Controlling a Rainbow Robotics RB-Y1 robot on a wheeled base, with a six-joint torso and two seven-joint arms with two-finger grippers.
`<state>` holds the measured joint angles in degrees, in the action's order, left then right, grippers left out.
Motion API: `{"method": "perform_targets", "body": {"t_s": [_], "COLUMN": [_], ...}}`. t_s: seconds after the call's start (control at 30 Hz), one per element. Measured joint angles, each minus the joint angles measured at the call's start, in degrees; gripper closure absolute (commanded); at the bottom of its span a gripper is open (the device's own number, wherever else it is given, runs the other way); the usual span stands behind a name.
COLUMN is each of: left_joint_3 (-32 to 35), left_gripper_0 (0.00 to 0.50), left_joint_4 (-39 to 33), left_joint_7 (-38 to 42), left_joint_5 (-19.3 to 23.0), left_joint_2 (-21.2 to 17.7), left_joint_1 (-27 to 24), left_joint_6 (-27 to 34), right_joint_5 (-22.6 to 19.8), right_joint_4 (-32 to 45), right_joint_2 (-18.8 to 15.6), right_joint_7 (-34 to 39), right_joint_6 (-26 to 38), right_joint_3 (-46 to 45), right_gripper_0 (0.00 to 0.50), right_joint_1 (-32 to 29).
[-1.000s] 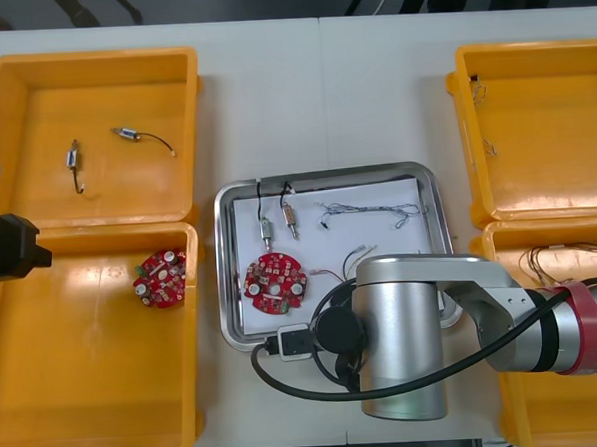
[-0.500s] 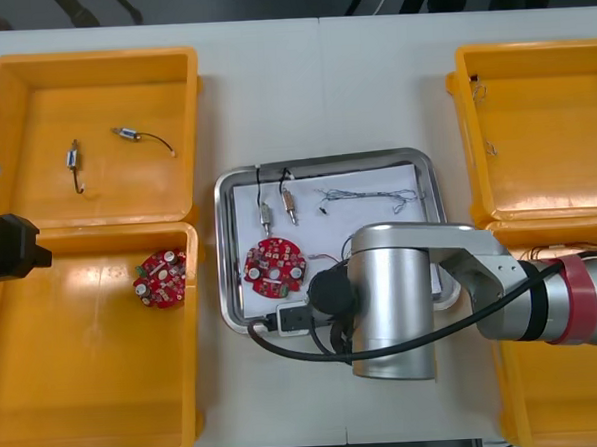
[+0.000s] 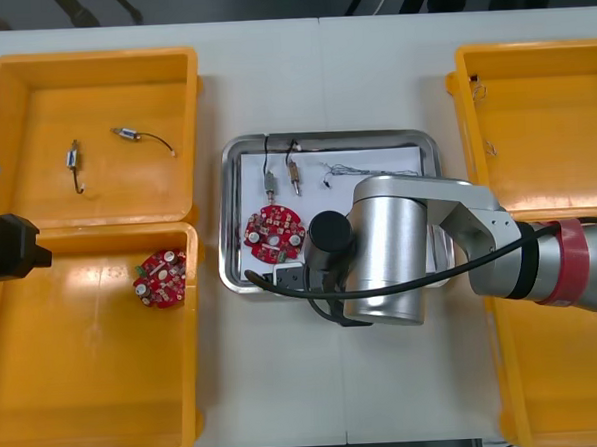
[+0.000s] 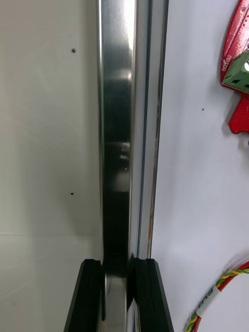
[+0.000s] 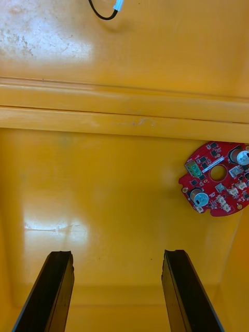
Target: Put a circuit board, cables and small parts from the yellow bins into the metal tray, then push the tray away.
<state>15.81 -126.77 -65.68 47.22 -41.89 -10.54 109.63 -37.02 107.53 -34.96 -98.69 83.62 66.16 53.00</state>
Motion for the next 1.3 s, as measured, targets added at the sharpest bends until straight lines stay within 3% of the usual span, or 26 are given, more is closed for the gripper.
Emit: {"method": "perform_targets", "body": {"t_s": [0.5, 1.3], "left_joint_3": [0.0, 0.0], "left_gripper_0": [0.0, 0.0], "left_joint_4": [-0.01, -0.02], "left_joint_7": [0.0, 0.0], "left_joint_5": [0.0, 0.02], "left_joint_2": [0.0, -0.09], "left_joint_1": [0.0, 0.0], "left_joint_6": [0.0, 0.0], "right_joint_5": [-4.47, -2.7], "right_joint_4": [-7.43, -15.32], "right_joint_2": [0.01, 0.0], "right_joint_7": [-5.77, -9.31], "right_joint_6": [-4.88, -8.25], "right_joint_3": [-0.27, -0.42], "right_gripper_0": [0.5, 0.5], "right_joint_1": [5.54, 10.82]}}
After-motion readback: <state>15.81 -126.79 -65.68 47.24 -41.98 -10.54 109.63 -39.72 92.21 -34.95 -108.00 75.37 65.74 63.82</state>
